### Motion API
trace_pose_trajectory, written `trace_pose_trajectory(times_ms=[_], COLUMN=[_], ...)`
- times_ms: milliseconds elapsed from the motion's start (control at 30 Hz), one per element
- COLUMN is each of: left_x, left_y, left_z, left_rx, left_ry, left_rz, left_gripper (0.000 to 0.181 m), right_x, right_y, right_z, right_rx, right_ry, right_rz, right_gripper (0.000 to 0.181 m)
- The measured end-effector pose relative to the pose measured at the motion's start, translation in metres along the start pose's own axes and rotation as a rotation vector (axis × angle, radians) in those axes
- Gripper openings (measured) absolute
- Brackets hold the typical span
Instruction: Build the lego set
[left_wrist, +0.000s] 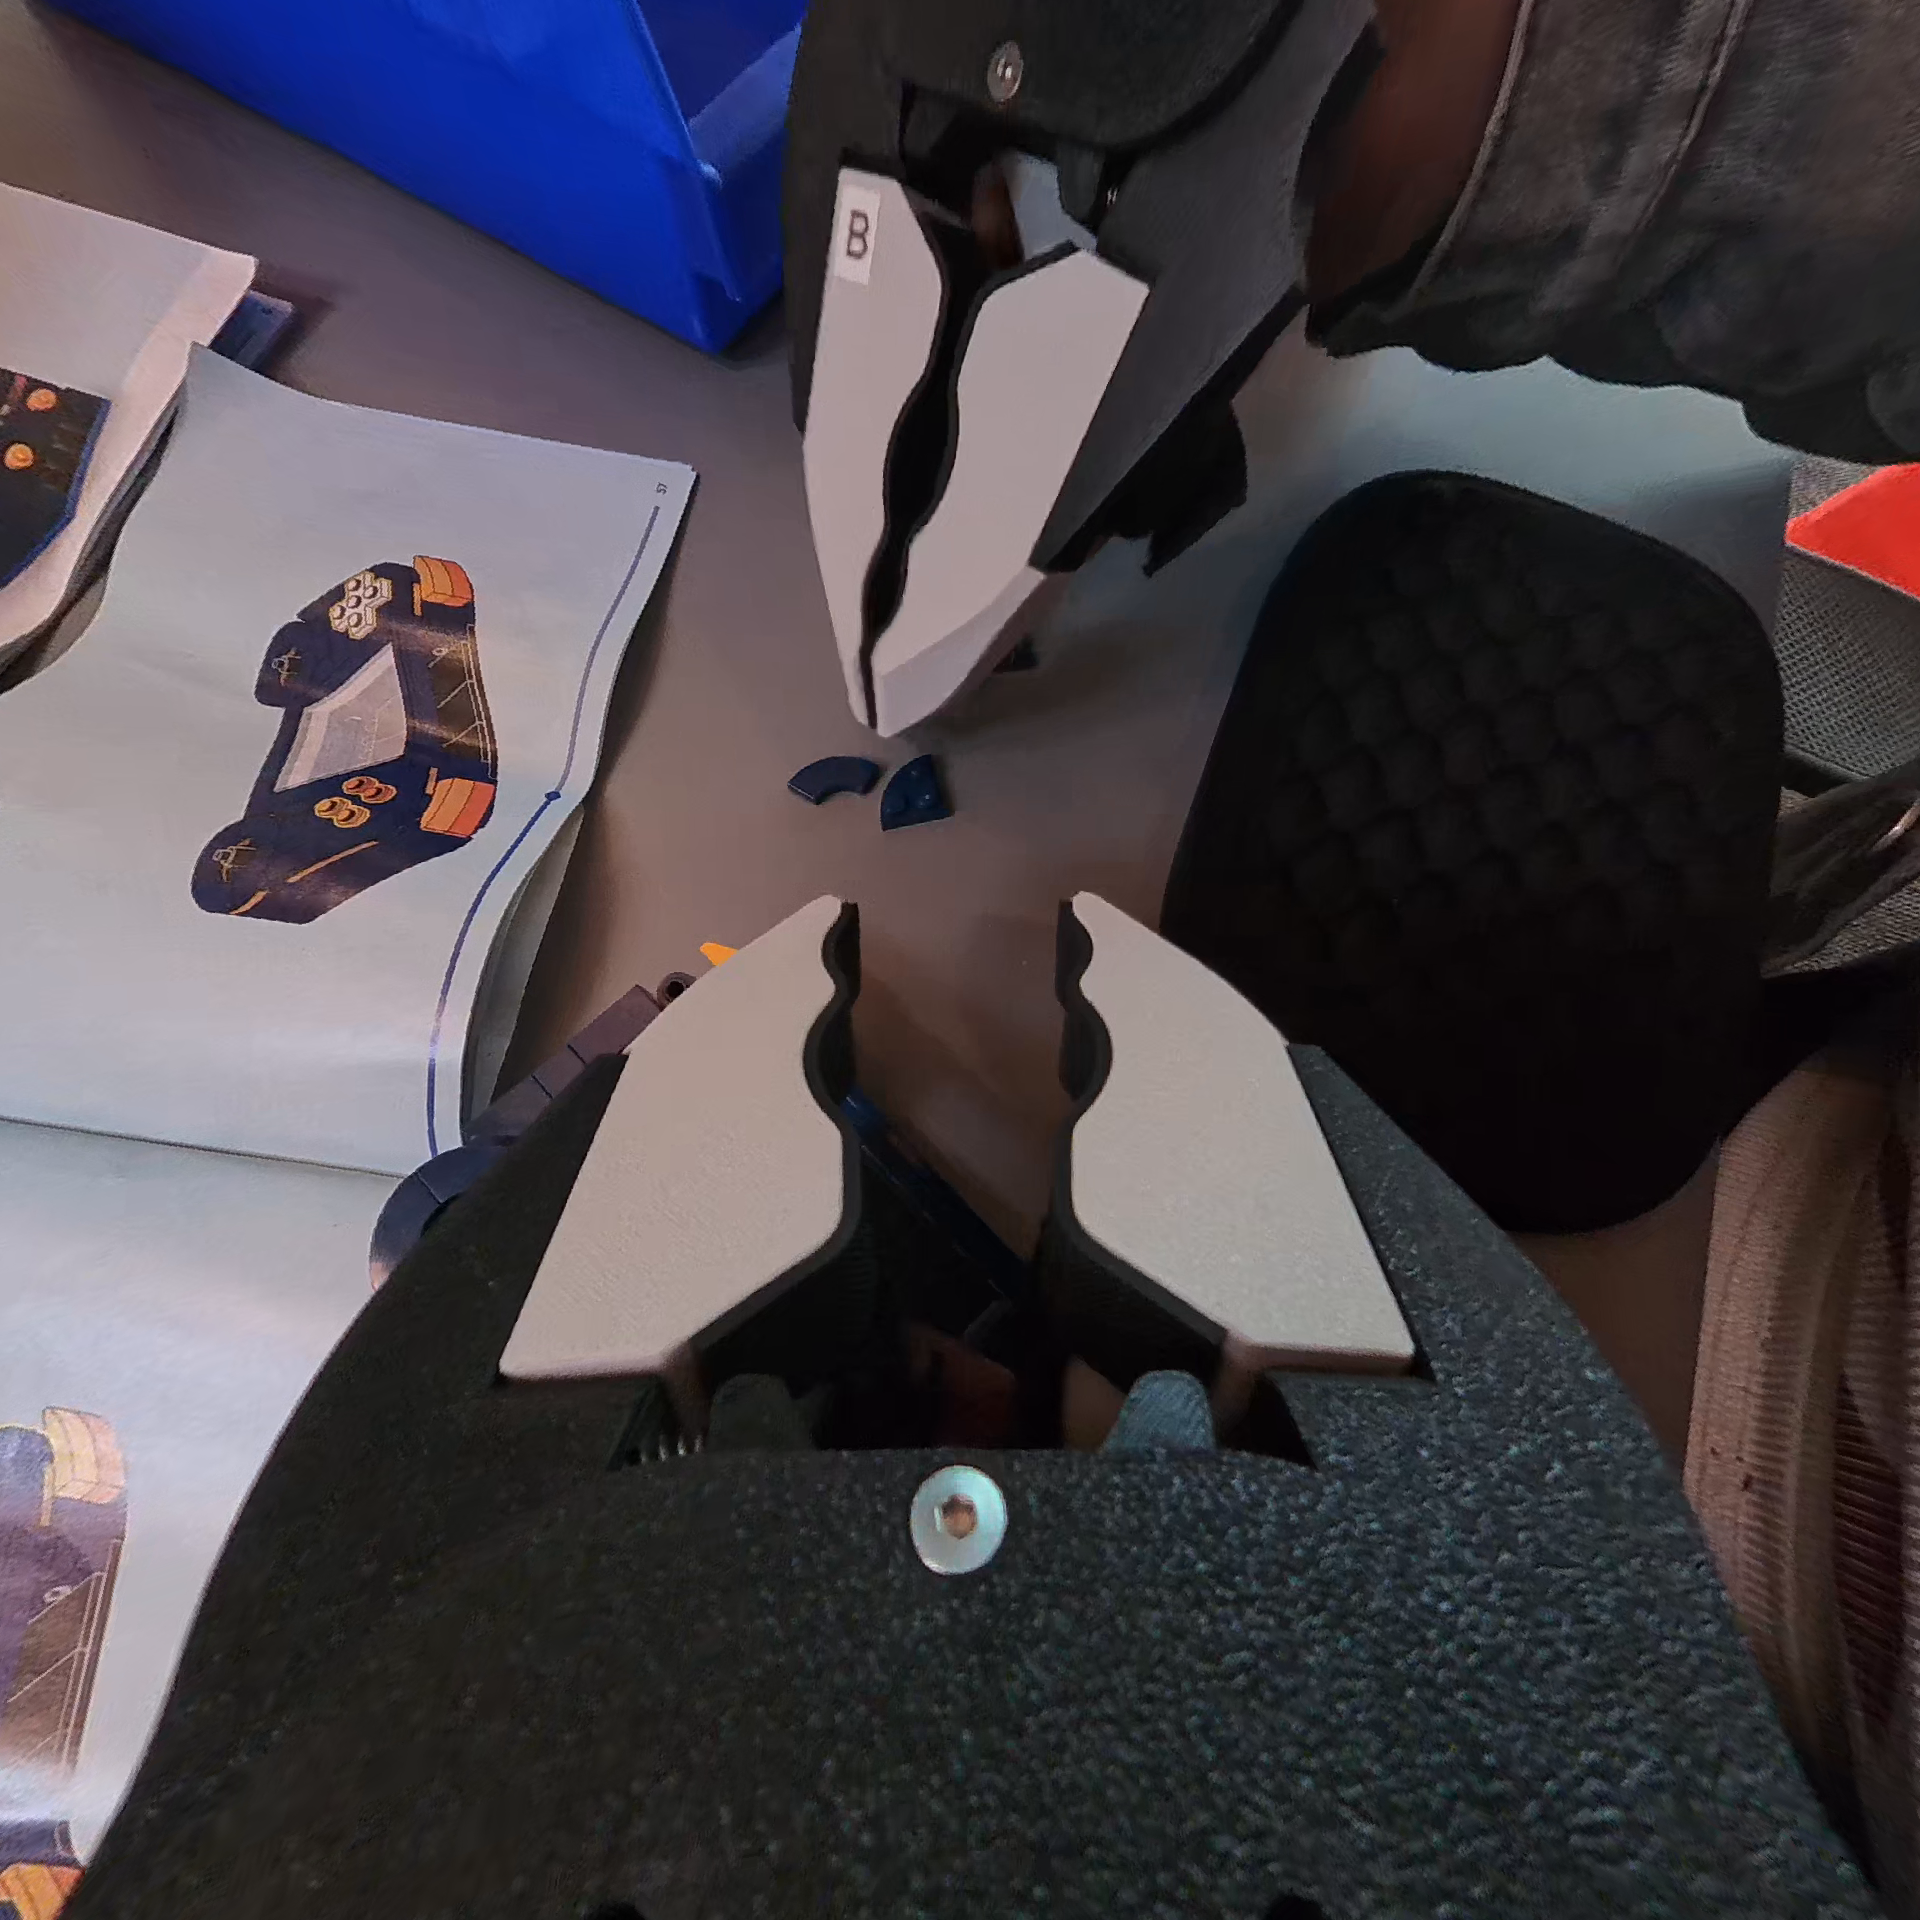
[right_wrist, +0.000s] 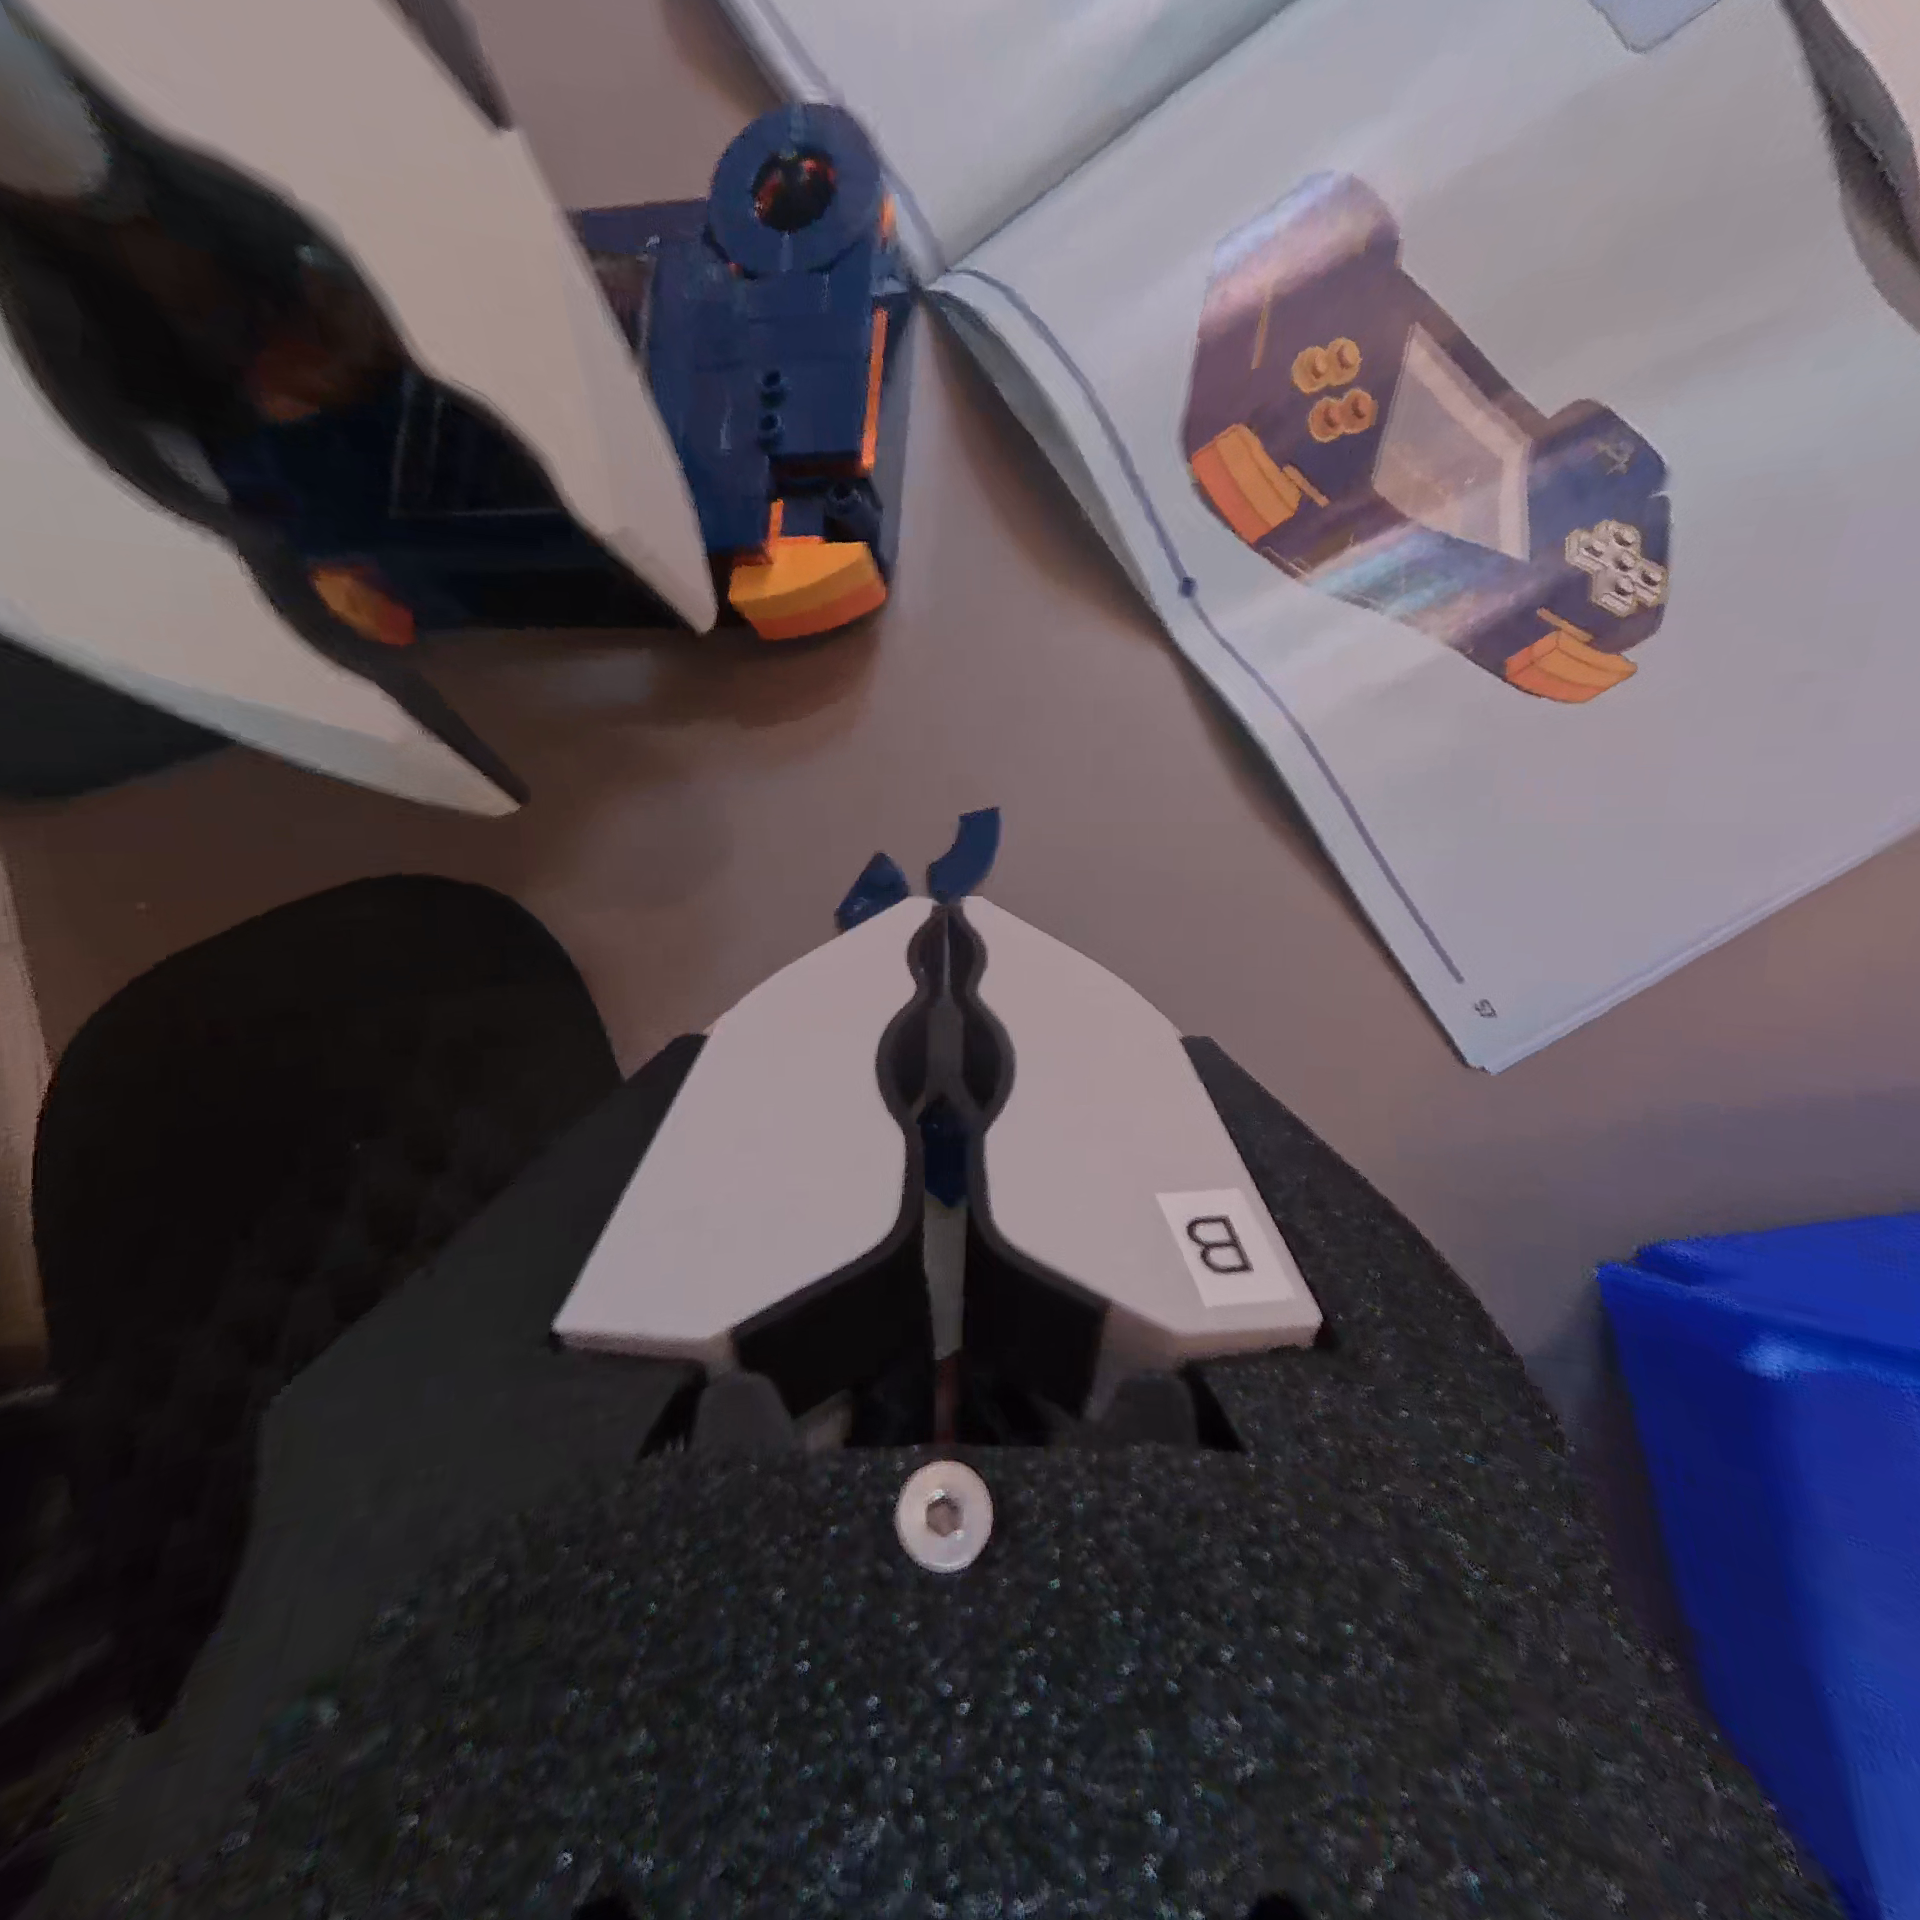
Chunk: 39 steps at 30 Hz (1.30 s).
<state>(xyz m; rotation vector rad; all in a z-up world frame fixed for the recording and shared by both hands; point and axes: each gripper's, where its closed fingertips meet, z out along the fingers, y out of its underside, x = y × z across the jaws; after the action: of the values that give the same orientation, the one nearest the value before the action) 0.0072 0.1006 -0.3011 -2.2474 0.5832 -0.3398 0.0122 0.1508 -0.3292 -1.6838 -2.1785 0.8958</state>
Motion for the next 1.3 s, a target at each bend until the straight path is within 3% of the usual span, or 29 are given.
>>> trace_pose_trajectory(times_ms=[100, 233, 333, 433, 700, 833, 1300], left_x=[-0.001, -0.003, -0.003, -0.001, 0.001, 0.002, 0.005], left_y=[-0.001, -0.004, -0.003, -0.001, -0.002, 0.001, 0.003], left_z=[0.000, -0.004, -0.005, -0.005, -0.009, -0.009, -0.006], left_rx=[0.007, 0.045, 0.050, 0.042, 0.068, 0.066, 0.046], left_ry=[-0.015, -0.029, -0.028, -0.027, -0.034, -0.031, -0.031], left_rz=[-0.003, -0.034, -0.045, -0.031, -0.018, -0.013, 0.007], left_gripper=[0.036, 0.035, 0.034, 0.034, 0.034, 0.033, 0.033], right_x=[0.004, 0.009, 0.007, 0.009, 0.006, -0.008, -0.012], right_y=[-0.007, -0.004, -0.006, -0.004, 0.002, -0.008, 0.001], right_z=[0.002, 0.010, 0.013, 0.013, 0.003, -0.004, 0.008], right_rx=[0.017, -0.023, -0.026, -0.056, -0.056, -0.006, -0.105], right_ry=[0.024, 0.140, 0.173, 0.210, 0.105, 0.044, 0.041], right_rz=[0.130, 0.115, 0.079, -0.018, -0.203, -0.215, -0.175], right_gripper=[0.014, 0.020, 0.019, 0.006, 0.006, 0.006, 0.006])
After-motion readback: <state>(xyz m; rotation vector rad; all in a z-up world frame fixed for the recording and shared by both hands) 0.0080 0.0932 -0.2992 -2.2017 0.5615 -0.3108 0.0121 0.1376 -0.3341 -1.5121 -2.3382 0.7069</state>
